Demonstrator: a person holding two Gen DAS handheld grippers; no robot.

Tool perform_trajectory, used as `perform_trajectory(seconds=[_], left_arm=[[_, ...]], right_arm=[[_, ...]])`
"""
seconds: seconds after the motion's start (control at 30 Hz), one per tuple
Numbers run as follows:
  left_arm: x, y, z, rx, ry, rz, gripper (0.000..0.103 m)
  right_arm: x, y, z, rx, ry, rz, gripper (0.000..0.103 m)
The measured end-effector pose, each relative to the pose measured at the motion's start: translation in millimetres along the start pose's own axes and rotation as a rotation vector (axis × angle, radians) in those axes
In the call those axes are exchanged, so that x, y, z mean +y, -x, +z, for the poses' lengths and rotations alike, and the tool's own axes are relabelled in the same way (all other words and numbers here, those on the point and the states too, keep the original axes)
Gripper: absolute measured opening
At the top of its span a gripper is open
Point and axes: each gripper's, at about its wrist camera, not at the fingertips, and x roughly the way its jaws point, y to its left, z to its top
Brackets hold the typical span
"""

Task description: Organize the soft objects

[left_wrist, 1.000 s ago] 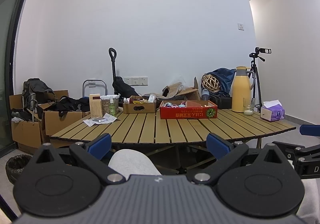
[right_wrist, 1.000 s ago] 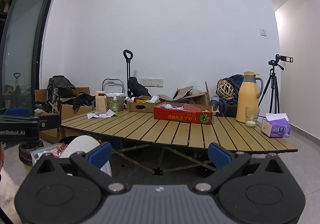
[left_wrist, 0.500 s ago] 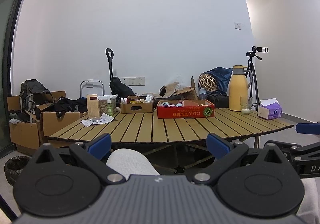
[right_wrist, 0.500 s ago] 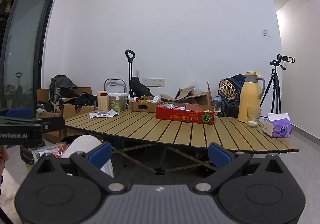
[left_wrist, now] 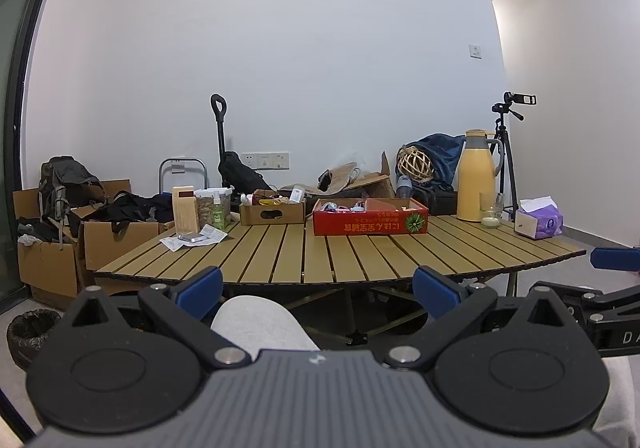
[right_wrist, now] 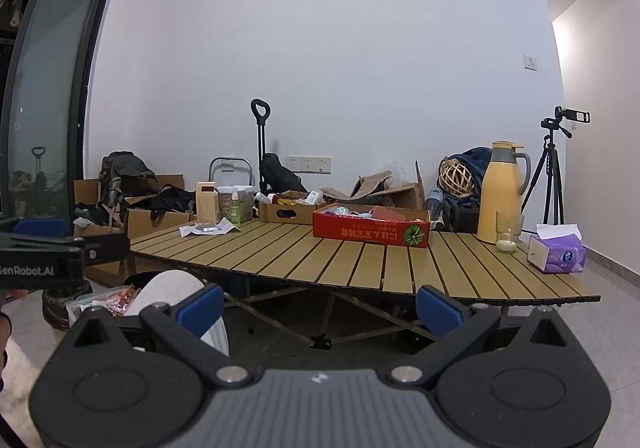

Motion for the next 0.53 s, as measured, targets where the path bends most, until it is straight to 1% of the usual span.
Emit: perform_trajectory(seconds=[0.47,0.53], left_arm=[[-2.4,1.7,-1.2,-0.006,0.006,-0.001,0.103],[-3.0,2.6,-1.4,-0.007,0.018,0.011,0.103]], right_arm=[[3.3,-1.1,-0.2,0.006,0.005,0.011,0.103],[3.4,-1.2,-0.5,0.007,0.004,0.011,0.103]])
